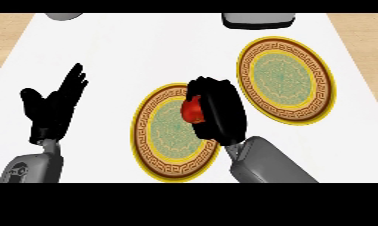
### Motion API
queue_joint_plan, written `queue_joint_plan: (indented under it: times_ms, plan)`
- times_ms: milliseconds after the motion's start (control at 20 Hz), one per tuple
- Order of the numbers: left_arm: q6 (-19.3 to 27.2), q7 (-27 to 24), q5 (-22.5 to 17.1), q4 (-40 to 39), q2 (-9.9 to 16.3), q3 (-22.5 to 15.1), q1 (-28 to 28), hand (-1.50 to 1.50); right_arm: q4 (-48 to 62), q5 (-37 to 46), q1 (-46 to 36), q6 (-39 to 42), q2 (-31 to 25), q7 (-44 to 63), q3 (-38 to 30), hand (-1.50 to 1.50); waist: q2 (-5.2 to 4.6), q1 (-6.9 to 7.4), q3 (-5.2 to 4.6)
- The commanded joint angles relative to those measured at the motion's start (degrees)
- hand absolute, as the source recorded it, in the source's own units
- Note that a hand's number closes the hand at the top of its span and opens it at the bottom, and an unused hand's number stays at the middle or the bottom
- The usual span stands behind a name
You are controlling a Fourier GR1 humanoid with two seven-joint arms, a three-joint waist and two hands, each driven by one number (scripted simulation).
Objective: Pick the tomato from the plate and place it in the plate
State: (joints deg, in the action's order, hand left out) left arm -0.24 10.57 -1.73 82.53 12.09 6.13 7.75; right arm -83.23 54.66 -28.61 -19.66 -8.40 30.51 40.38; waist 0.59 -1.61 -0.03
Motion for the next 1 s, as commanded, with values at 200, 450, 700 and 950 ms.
queue_joint_plan:
  times_ms: [200,450,700,950]
  plan:
    - [-0.5,0.7,0.5,-1.6,0.8,0.4,2.5,0.0,-14.5,3.2,9.0,-3.2,-4.7,6.1,-8.7,1.5,-0.51,0.81,0.04]
    - [-0.3,0.3,1.4,1.0,-0.7,-1.2,1.1,0.0,-8.6,-7.9,5.9,-2.0,-7.5,-0.7,-21.4,1.5,-0.66,1.65,0.05]
    - [-1.3,0.1,0.4,-0.2,0.1,0.5,1.4,0.0,-1.0,-12.0,8.5,-4.6,-10.5,-9.5,-28.4,1.5,-0.72,1.78,0.05]
    - [-1.6,-1.6,0.8,-1.7,-1.2,-0.3,1.3,0.0,13.1,-18.5,3.8,-2.9,-13.8,-21.5,-35.3,1.5,-0.82,2.17,0.06]
